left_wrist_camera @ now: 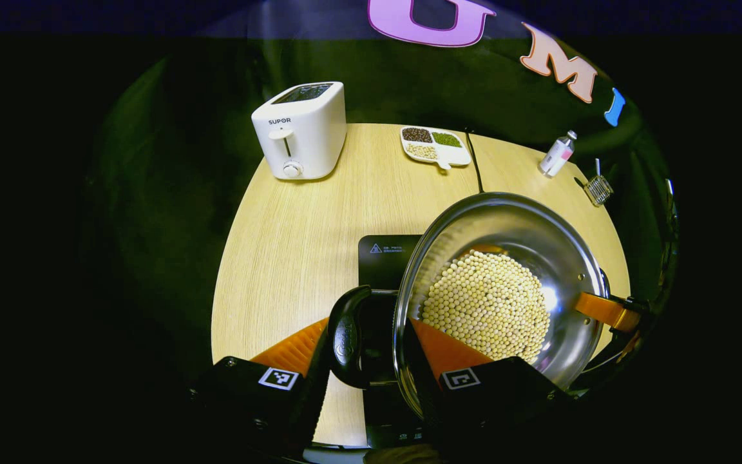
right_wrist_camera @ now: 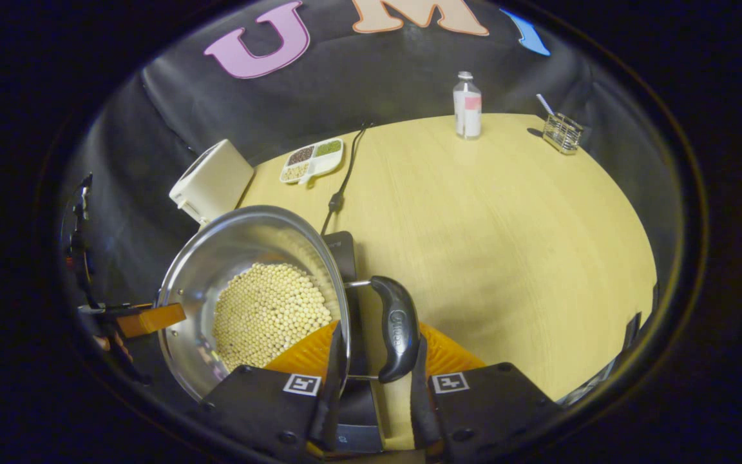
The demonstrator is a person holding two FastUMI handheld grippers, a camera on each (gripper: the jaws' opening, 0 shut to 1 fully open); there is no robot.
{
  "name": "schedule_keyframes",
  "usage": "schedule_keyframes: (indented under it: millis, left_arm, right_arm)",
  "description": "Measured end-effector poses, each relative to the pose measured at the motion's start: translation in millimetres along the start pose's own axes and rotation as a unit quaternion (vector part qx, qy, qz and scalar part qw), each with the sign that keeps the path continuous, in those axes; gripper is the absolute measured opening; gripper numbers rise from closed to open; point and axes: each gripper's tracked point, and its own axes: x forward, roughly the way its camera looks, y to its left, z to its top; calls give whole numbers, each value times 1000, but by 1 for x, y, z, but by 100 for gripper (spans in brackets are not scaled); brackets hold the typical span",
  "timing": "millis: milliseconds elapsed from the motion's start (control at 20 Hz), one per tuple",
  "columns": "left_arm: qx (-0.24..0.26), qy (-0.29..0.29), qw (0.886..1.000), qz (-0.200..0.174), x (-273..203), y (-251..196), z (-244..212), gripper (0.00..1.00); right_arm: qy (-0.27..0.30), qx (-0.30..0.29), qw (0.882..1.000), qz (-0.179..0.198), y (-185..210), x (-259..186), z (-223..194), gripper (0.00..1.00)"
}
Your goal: First push the handle of the pot to place it horizontally, then grasp the pot with both hands and set it on the induction cooktop.
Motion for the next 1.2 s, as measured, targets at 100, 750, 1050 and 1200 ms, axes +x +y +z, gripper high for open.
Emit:
schedule_keyframes:
  millis: [100, 750, 1050, 1200]
  left_arm:
    - [1, 0, 1000, -1, 2, 1, 1, 66]
    - [3, 2, 1000, -7, 6, 3, 2, 68]
    - [-6, 6, 1000, -13, 7, 2, -1, 66]
    - [-4, 3, 1000, -16, 7, 1, 1, 67]
  right_arm:
    - [0, 1, 1000, 0, 1, 2, 0, 48]
    - [0, 4, 1000, -7, 3, 8, -4, 48]
    - [-1, 4, 1000, -8, 3, 6, -2, 48]
    - [-3, 6, 1000, -10, 2, 7, -3, 48]
